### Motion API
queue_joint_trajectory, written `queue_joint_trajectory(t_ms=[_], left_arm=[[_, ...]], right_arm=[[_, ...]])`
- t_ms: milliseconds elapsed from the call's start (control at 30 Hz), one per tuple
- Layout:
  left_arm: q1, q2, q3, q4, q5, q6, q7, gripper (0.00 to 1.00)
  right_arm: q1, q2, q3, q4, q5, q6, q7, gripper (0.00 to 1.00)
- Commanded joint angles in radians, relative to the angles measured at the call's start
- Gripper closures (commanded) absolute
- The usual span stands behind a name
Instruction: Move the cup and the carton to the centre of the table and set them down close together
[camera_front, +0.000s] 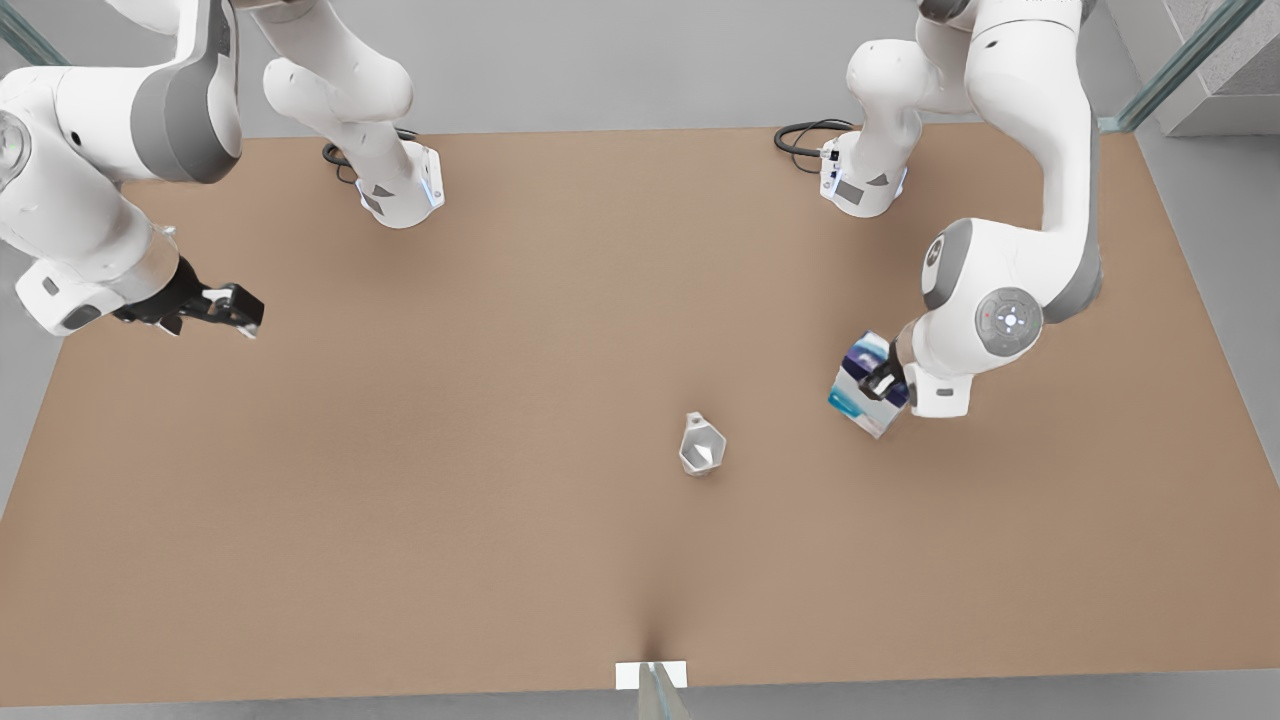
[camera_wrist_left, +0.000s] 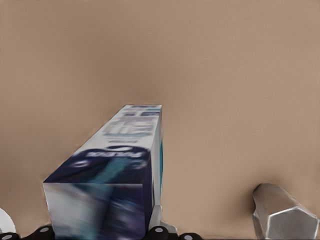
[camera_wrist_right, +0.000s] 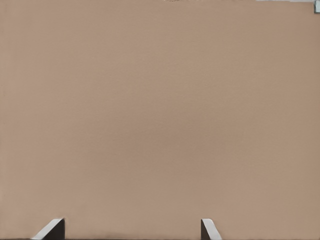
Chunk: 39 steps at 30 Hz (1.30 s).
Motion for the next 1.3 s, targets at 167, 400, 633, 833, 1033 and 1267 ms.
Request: queue_joint_trajectory(t_ms=[167,400,633,833,1033,1267], left_arm=[[-0.032,0.091,-0.165,0.023,-0.131,0.186,-0.458,0.39],[-0.037,0.135,-0.244,0.023,-0.13,0.27,-0.493,0.39],[-0.037,0.183,-0.269,0.023,-0.122,0.27,-0.476,0.17],[-0.036,0.186,-0.269,0.023,-0.12,0.27,-0.464,0.0],[-0.042,0.186,-0.269,0.023,-0.119,0.27,-0.464,0.0],[-0.043,0.184,-0.271,0.057,-0.117,0.263,-0.468,0.0]], right_arm=[[-0.118,-0.001,-0.008,0.011,0.047,0.0,-0.015,0.0],[-0.115,0.006,-0.007,0.009,0.046,0.0,-0.01,0.0],[-0.113,0.016,-0.005,0.009,0.038,0.0,-0.01,0.0],[-0.112,0.028,-0.005,0.011,0.036,0.0,-0.011,0.0],[-0.117,0.028,-0.005,0.011,0.038,0.0,-0.013,0.0],[-0.121,0.028,-0.005,0.012,0.038,0.0,-0.013,0.0]])
